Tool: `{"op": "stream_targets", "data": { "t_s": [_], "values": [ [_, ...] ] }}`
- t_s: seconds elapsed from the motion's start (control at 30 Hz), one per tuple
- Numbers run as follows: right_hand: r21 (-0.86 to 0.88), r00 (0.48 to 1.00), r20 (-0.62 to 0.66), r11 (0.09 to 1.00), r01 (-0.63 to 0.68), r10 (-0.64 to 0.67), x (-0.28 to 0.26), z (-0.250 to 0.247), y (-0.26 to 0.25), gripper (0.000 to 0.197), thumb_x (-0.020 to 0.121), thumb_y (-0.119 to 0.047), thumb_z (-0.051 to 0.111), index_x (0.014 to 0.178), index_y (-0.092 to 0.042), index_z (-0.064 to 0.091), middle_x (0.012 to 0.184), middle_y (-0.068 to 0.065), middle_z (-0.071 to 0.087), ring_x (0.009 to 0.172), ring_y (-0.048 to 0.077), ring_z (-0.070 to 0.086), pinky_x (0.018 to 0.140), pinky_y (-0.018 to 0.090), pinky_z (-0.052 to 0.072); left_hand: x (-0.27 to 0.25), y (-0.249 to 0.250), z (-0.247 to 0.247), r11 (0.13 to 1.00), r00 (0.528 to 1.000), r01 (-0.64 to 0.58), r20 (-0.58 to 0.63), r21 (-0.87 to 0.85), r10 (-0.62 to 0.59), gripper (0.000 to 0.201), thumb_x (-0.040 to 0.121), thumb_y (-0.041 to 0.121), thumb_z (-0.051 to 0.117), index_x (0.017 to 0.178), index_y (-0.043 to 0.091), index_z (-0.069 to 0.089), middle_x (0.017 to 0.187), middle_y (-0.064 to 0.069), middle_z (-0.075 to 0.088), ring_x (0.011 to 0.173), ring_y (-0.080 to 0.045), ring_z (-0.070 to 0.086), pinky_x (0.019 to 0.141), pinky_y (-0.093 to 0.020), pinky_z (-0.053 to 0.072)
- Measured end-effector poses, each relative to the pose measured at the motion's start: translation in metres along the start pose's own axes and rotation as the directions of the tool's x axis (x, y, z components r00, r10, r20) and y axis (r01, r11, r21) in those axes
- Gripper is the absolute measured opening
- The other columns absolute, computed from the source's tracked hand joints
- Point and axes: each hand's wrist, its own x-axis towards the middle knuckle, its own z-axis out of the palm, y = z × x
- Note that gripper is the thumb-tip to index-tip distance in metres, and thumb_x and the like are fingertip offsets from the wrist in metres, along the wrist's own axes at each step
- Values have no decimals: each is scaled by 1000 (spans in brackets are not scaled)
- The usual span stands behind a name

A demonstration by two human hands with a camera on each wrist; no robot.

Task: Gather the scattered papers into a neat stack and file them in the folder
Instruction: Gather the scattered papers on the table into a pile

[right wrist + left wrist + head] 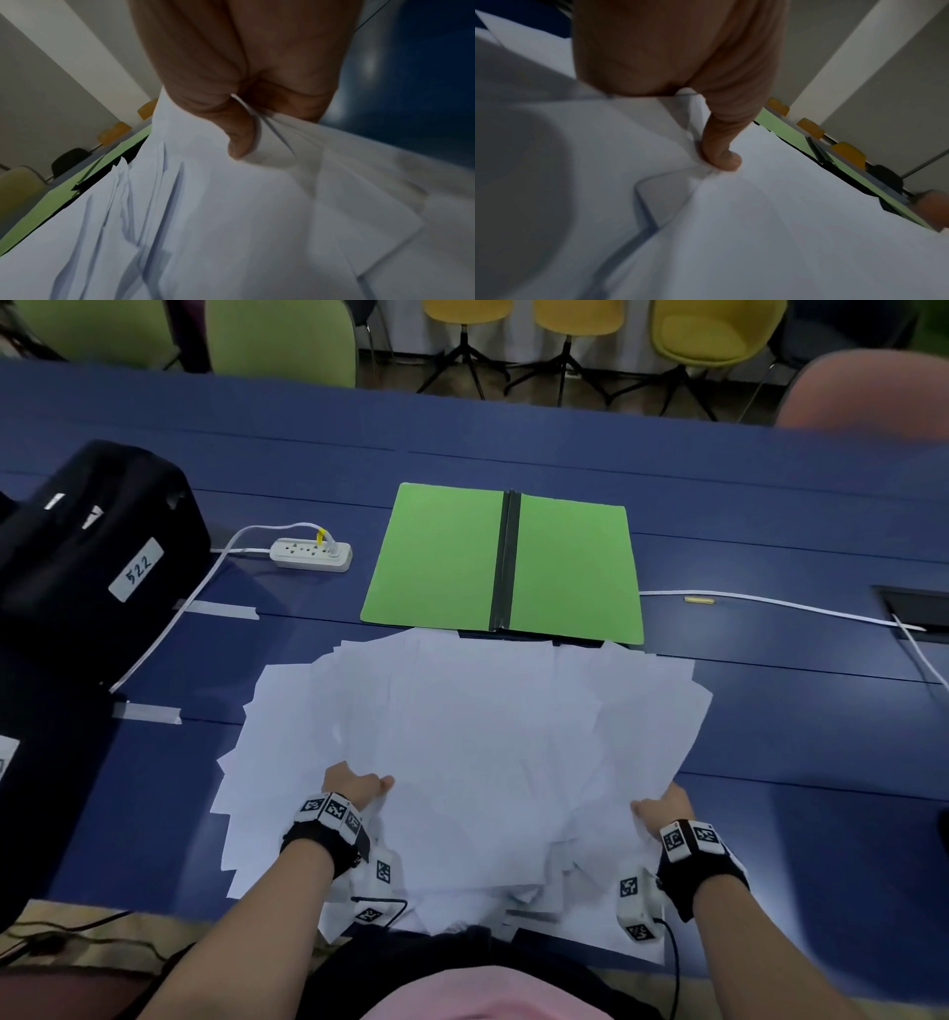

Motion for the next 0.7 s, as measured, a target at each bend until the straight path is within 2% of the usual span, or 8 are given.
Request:
{"op": "stream_targets", "data": {
  "t_s": [0.13,0.23,0.33,0.43,0.5,0.53,0.6,0.7],
  "values": [
    [-55,995,89,997,-45,50,-8,3,1,37,85,7,50,122,11,53,124,25,59,107,37,57,80,29,40,8,0,-6,999,999,-37,8,-5,38,58,86,12,68,130,-13,41,131,-24,54,122,-36,52,98,-35,43],
    [-55,992,124,998,-24,31,-11,5,0,44,84,7,51,128,7,49,128,22,56,116,37,54,83,28,39,9,-2,-2,997,997,-71,23,5,71,45,88,7,64,125,-14,47,131,-24,54,123,-36,52,97,-34,42],
    [-36,991,132,999,-12,17,-12,1,5,56,82,6,55,135,4,36,132,21,51,120,37,51,91,34,42,10,-6,2,998,999,-54,4,-25,54,19,90,1,60,105,-9,57,123,-20,55,126,-37,49,96,-30,39],
    [-54,989,142,998,-22,29,-12,3,6,42,83,7,54,125,5,46,118,22,56,107,35,55,86,36,43,14,-14,-2,997,997,-52,-61,-61,48,48,90,4,59,134,-10,43,150,-21,37,138,-33,38,113,-34,31],
    [-64,985,161,997,-45,55,-16,4,-2,6,85,7,50,86,4,56,92,17,58,85,27,51,71,31,39,13,-13,-3,994,996,-54,-80,-96,47,64,92,4,56,147,-6,25,157,-18,25,144,-30,28,117,-33,23],
    [-72,984,160,996,-61,72,-14,4,-3,13,86,6,50,73,2,51,80,13,56,79,25,48,68,31,36,13,-11,-1,992,996,-56,-71,-115,48,65,93,4,56,148,-5,22,157,-18,24,145,-30,27,118,-33,23],
    [-68,980,176,995,-79,90,-15,4,-6,18,87,5,50,70,2,45,69,9,51,73,23,47,64,31,34,6,-3,4,990,997,-71,-37,-123,67,65,93,3,56,148,-6,22,156,-18,27,143,-31,30,117,-33,25],
    [11,974,195,993,-118,114,-12,7,-11,14,91,-2,48,86,8,57,92,19,58,78,25,51,66,31,38,-7,7,23,985,993,-101,44,-142,108,63,92,3,56,146,-8,26,152,-20,33,139,-31,36,115,-31,30]
  ]
}}
